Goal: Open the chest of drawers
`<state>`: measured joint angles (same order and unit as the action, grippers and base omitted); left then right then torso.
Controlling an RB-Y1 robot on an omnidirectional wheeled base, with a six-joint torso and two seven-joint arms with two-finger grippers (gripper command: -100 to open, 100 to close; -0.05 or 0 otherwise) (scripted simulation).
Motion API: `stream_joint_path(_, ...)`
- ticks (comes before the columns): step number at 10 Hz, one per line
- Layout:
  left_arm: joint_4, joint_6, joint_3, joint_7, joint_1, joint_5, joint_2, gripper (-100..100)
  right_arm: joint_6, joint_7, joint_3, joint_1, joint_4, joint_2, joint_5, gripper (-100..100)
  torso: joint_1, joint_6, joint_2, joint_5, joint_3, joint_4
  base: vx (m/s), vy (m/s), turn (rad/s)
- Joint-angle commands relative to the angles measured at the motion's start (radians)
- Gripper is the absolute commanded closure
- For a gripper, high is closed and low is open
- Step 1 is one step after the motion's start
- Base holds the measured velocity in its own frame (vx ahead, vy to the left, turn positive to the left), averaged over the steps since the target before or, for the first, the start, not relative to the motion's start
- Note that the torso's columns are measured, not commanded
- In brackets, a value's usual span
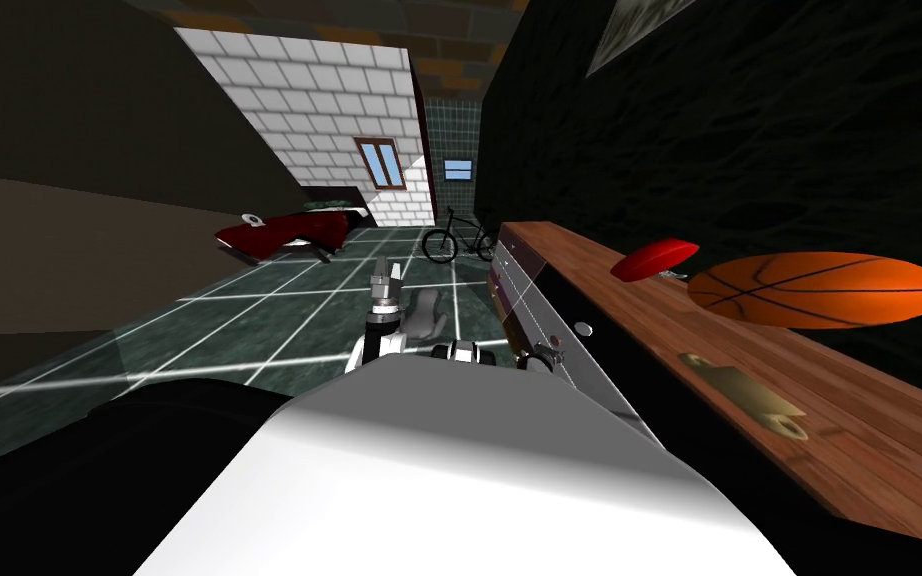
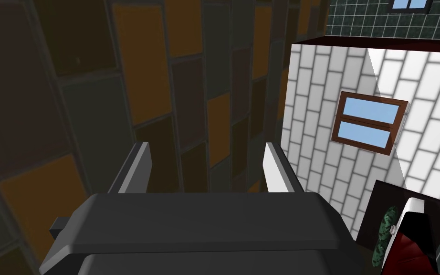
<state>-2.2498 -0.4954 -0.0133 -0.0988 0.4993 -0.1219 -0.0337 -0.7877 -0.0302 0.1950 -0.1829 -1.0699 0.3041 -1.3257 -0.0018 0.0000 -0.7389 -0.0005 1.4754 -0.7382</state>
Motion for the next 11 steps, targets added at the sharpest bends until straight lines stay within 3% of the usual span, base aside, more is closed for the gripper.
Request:
stream_joint_path(1,0.0,0.0,0.0,0.0,0.0,0.0,0.0,0,-0.056,-0.024,0.002,0.006,0.036,0.016,-0.04,-100,0.001,0.0,0.0,0.0,0.0,0.0,0.054,0.049,-0.001)
stream_joint_path(3,0.0,0.0,0.0,0.0,0.0,0.0,0.0,0,-0.091,-0.029,0.005,0.013,0.067,0.028,-0.073,-100,0.002,0.0,0.0,0.001,0.0,0.0,0.041,0.054,0.004)
stream_joint_path(4,0.0,0.0,0.0,0.0,0.0,0.0,0.0,0,-0.077,-0.03,0.003,0.004,0.045,0.026,-0.059,-100,0.002,0.0,0.0,0.001,0.0,0.0,0.019,0.027,-0.001)
stream_joint_path(6,0.0,0.0,0.0,0.0,-0.001,0.0,0.0,0,-0.085,0.005,-0.032,0.051,0.124,0.048,-0.019,-100,-0.001,-0.001,-0.003,0.0,-0.002,-0.001,-0.099,-0.016,0.404)
stream_joint_path(11,0.0,0.0,0.0,0.0,0.0,0.0,0.0,0,-0.09,0.046,-0.066,0.099,0.265,0.07,0.021,-100,-0.002,0.001,0.003,0.001,0.002,0.001,-0.108,-0.01,0.248)
